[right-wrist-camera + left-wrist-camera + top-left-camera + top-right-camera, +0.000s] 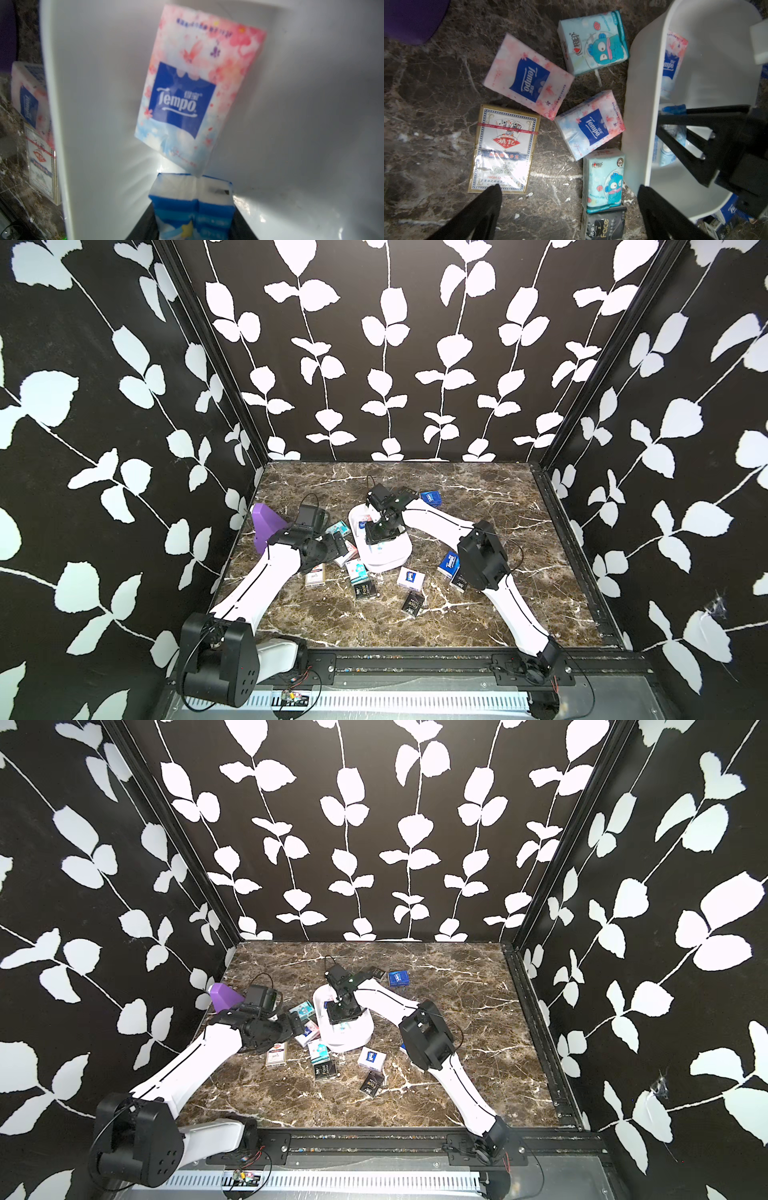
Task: Put the pocket tissues into the storage box
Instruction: Place the pocket tissues in the storage box, then pick up the pocket tissues from the center of the board.
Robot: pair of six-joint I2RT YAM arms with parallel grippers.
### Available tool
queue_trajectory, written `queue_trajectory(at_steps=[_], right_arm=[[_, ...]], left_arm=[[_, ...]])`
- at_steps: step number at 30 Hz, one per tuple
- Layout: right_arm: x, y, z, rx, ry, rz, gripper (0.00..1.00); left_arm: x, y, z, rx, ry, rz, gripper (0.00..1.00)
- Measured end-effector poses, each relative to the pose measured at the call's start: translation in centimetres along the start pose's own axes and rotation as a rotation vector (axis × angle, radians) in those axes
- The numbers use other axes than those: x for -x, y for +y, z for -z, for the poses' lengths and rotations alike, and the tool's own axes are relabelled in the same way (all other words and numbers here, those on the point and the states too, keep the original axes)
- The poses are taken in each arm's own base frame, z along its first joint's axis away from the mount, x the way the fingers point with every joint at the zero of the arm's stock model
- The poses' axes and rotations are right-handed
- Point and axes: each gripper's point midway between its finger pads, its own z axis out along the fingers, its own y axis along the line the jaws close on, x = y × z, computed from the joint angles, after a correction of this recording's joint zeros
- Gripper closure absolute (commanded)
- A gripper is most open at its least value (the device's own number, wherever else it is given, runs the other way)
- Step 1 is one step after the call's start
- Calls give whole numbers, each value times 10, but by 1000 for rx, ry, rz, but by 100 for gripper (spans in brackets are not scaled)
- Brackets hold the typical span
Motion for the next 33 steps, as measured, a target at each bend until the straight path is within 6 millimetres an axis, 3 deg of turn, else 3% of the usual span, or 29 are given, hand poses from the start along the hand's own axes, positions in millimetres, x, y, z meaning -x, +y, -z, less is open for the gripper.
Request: queue_trajectory(at_steps=[15, 20, 23, 27, 30, 33], right_arm=[[13, 15, -5, 68, -24, -96, 35], [22, 18, 9, 84, -68, -100, 34], [25, 19, 35, 86, -111, -100, 31], [31, 15, 91, 76, -213, -106, 27], [31, 1, 132, 59, -290, -124, 25], [23, -26, 158, 15, -335, -164, 23]], left_arm=[[1, -1, 8, -12, -18, 3, 1], [1, -3, 11, -25, -26, 6, 1], [0, -5, 10, -37, -17, 6, 1], [-3, -9, 2, -49, 21, 7, 1], [-2, -16, -5, -53, 48, -1, 1], [1, -30, -9, -70, 58, -25, 1]])
